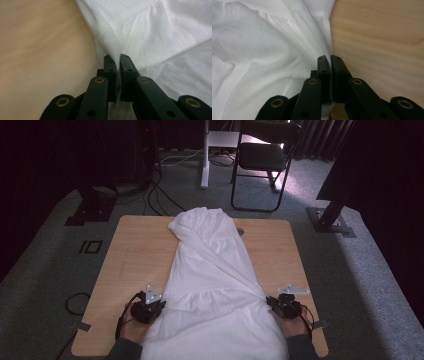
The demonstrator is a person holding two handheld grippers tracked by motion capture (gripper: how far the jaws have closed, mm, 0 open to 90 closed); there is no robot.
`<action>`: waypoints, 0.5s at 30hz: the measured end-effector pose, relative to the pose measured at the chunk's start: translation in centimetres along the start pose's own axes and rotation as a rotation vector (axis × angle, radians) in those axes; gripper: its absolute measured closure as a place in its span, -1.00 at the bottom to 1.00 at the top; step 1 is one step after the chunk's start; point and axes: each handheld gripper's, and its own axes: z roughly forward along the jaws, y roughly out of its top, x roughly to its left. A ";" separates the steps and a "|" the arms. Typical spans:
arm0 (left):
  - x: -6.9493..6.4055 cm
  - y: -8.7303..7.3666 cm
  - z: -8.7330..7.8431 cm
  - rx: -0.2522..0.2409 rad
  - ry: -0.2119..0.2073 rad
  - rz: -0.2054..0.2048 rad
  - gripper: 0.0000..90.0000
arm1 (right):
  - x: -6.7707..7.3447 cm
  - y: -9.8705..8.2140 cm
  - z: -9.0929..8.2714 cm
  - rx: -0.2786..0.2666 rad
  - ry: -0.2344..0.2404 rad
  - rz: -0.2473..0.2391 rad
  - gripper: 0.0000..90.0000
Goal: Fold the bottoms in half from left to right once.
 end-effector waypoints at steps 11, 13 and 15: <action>2.6 3.7 0.5 -0.138 0.011 -0.062 0.16 | 2.5 6.5 0.7 -0.090 0.036 -0.166 -0.01; 2.7 4.5 1.8 -0.115 -0.005 -0.061 0.15 | 3.6 8.4 2.3 -0.085 0.068 -0.220 0.03; 2.6 4.9 2.7 -0.119 -0.011 -0.056 0.14 | 4.5 10.1 4.3 -0.060 0.087 -0.252 0.07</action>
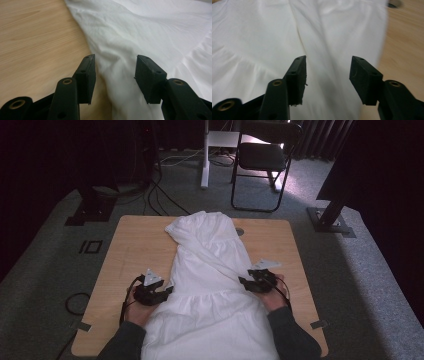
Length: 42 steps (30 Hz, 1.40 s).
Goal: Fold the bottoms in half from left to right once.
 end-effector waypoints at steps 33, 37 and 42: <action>-0.2 4.1 -0.9 -0.027 0.022 0.048 -0.02 | -7.3 -0.8 5.8 0.048 -0.089 0.228 0.88; -0.3 7.4 1.8 -0.017 0.032 0.074 -0.06 | -7.1 -0.8 5.8 0.043 -0.099 0.230 0.87; -0.5 8.4 7.6 0.079 0.072 0.078 -0.09 | -7.0 -0.7 5.9 0.046 -0.109 0.222 0.88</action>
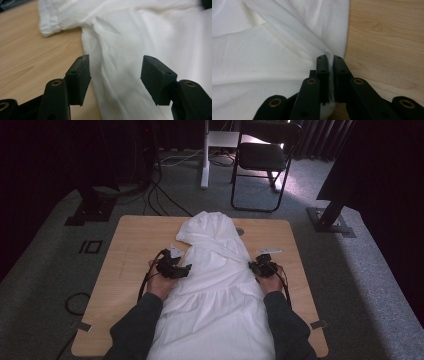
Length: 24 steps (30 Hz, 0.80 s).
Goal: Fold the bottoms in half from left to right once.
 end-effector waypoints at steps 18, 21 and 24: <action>-1.9 -8.0 -3.7 0.028 -0.105 -0.026 0.96 | 4.3 -5.0 -4.8 0.030 -0.001 -0.107 0.94; -3.3 -9.8 -5.3 0.005 -0.114 -0.009 0.95 | 5.3 -7.4 -7.0 0.032 0.034 -0.107 0.94; -4.2 -10.3 -6.0 0.014 -0.083 0.043 0.93 | 6.3 -8.7 -8.3 0.048 0.060 -0.114 0.84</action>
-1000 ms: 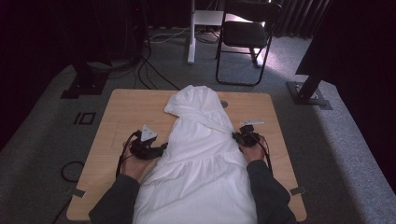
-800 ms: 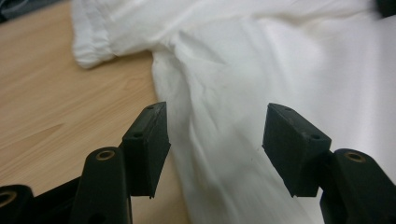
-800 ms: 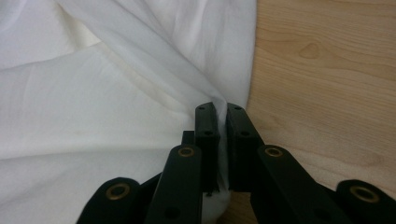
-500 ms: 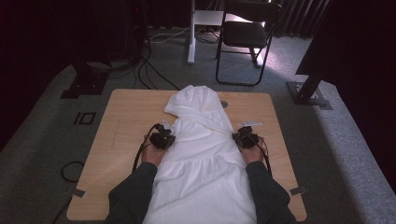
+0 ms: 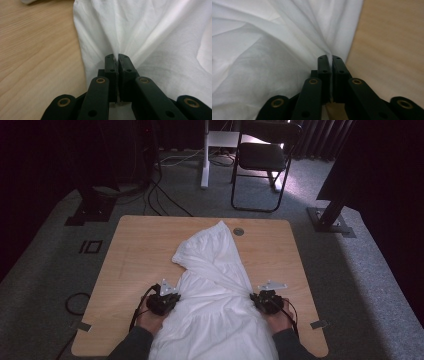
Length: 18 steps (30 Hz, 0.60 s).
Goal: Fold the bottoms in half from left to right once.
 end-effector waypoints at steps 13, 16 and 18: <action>0.1 -0.2 0.3 -0.034 0.012 -0.001 0.86 | 3.9 9.3 1.8 -0.115 0.074 -0.206 -0.06; 0.0 -0.3 0.3 -0.039 0.014 0.000 0.86 | 5.9 11.0 4.7 -0.075 0.115 -0.267 -0.16; 0.0 -0.3 0.3 -0.042 0.011 -0.005 0.85 | 6.7 11.5 6.5 -0.041 0.093 -0.305 -0.18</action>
